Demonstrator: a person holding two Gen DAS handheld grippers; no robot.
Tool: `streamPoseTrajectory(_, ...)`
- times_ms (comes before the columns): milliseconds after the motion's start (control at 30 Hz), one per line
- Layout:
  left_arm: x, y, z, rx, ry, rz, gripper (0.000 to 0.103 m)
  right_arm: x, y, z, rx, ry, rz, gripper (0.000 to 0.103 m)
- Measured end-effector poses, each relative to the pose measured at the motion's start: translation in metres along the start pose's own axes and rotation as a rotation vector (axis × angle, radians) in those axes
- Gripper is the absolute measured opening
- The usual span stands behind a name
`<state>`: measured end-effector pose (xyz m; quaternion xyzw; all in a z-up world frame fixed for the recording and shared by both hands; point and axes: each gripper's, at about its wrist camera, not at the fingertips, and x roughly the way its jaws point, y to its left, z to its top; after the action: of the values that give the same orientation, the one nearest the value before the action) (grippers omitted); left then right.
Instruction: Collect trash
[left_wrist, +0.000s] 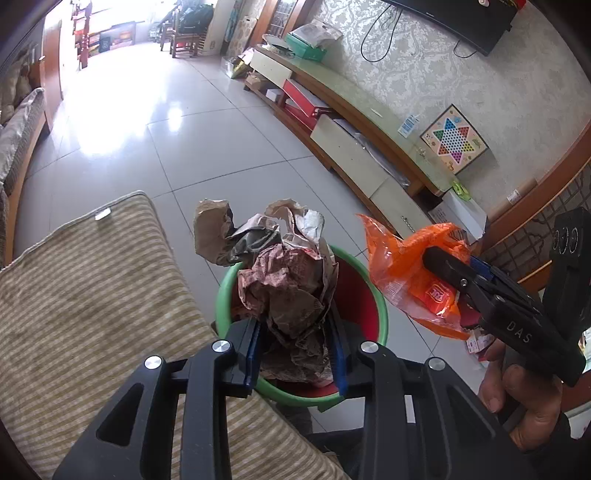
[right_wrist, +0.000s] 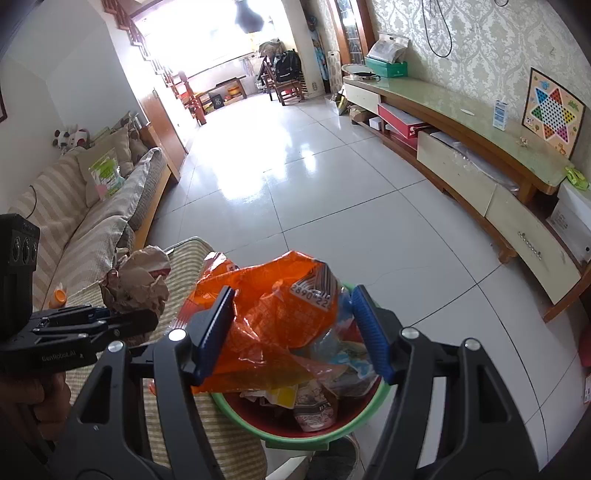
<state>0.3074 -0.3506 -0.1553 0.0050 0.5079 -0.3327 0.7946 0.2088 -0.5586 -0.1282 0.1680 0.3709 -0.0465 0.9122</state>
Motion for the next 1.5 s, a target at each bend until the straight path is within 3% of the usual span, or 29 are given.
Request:
streamPoseTrajectory(167, 0.014, -0.011, 0.001, 0.005, 0.023, -0.037, 0.033, 0.005, -0.006, -0.005, 0.023, 0.015, 0.001, 0.065)
streamPoseTrajectory(267, 0.017, -0.014, -0.001, 0.006, 0.028, -0.059, 0.06, 0.012, -0.007, -0.005, 0.027, 0.042, 0.015, 0.072)
streamPoseTrajectory(333, 0.014, -0.012, -0.003, -0.004, 0.005, -0.048, 0.081, 0.012, -0.009, -0.003, 0.025, 0.032, -0.001, 0.085)
streamPoseTrajectory(433, 0.009, -0.001, -0.005, -0.044, -0.007, -0.041, 0.092, 0.011, -0.008, -0.002, 0.033, 0.024, -0.005, 0.096)
streamPoseTrajectory(600, -0.012, 0.02, -0.014, -0.074, -0.031, 0.005, 0.094, 0.004, 0.007, 0.001, 0.014, 0.004, 0.01, 0.098)
streamPoseTrajectory(867, -0.101, 0.042, -0.039, -0.044, -0.159, 0.162, 0.095, -0.025, 0.083, 0.002, -0.096, -0.045, 0.04, 0.098)
streamPoseTrajectory(1200, -0.257, 0.081, -0.12, -0.159, -0.414, 0.389, 0.095, -0.087, 0.205, -0.024, -0.22, -0.108, 0.128, 0.098)
streamPoseTrajectory(1500, -0.329, 0.09, -0.195, -0.202, -0.57, 0.537, 0.095, -0.133, 0.274, -0.059, -0.302, -0.149, 0.163, 0.098)
